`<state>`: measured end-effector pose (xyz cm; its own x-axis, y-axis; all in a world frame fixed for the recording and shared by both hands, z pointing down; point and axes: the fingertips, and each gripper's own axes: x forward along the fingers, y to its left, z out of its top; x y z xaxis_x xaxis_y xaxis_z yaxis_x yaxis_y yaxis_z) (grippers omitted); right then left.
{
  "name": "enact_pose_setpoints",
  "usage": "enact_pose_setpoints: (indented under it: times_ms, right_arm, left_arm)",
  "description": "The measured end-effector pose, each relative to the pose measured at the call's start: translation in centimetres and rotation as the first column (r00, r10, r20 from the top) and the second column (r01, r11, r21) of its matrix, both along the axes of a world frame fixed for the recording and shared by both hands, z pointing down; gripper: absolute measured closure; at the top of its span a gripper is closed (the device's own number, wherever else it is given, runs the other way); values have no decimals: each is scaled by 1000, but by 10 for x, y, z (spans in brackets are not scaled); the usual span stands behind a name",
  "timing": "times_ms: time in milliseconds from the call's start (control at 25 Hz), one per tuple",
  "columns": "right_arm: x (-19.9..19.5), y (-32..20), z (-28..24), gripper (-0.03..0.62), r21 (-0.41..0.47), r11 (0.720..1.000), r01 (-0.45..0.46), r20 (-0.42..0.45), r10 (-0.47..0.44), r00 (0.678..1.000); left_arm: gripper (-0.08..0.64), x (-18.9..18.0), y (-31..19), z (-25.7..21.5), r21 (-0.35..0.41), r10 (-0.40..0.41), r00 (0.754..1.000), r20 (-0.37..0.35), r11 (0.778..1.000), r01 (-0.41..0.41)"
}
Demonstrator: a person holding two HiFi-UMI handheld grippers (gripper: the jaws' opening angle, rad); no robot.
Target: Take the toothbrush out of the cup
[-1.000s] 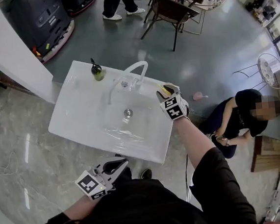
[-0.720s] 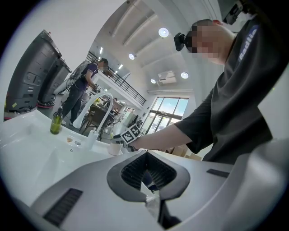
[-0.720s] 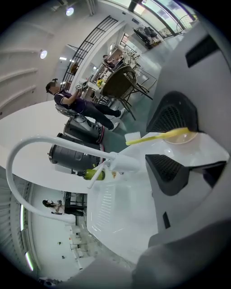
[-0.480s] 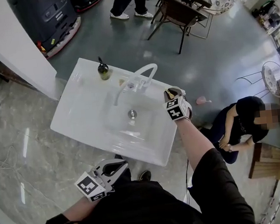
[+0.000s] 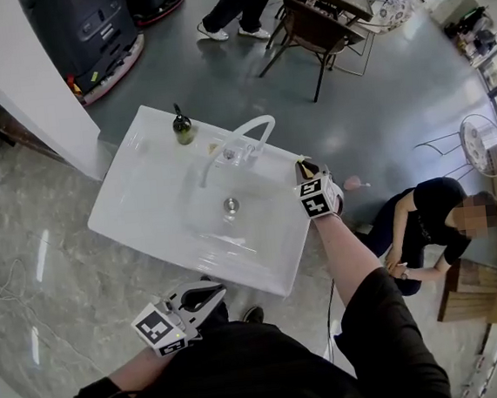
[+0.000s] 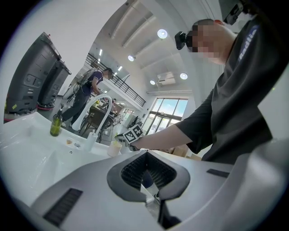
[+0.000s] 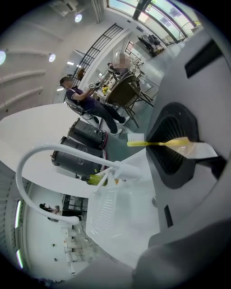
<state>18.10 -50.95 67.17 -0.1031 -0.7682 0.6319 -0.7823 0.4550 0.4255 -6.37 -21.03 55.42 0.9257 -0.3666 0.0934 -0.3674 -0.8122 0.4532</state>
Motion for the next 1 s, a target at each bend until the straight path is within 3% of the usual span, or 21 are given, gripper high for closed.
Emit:
enact_pose_setpoints:
  times_ms: [400, 1000]
  right_arm:
    - [17, 23, -57, 563, 88, 996, -14, 113, 4, 994]
    - [1, 95, -101, 563, 174, 983, 55, 257, -99, 961]
  left_arm:
    - [554, 20, 11, -14, 35, 23, 1000, -14, 999, -23]
    - [554, 43, 42, -31, 87, 44, 999, -12, 995, -43]
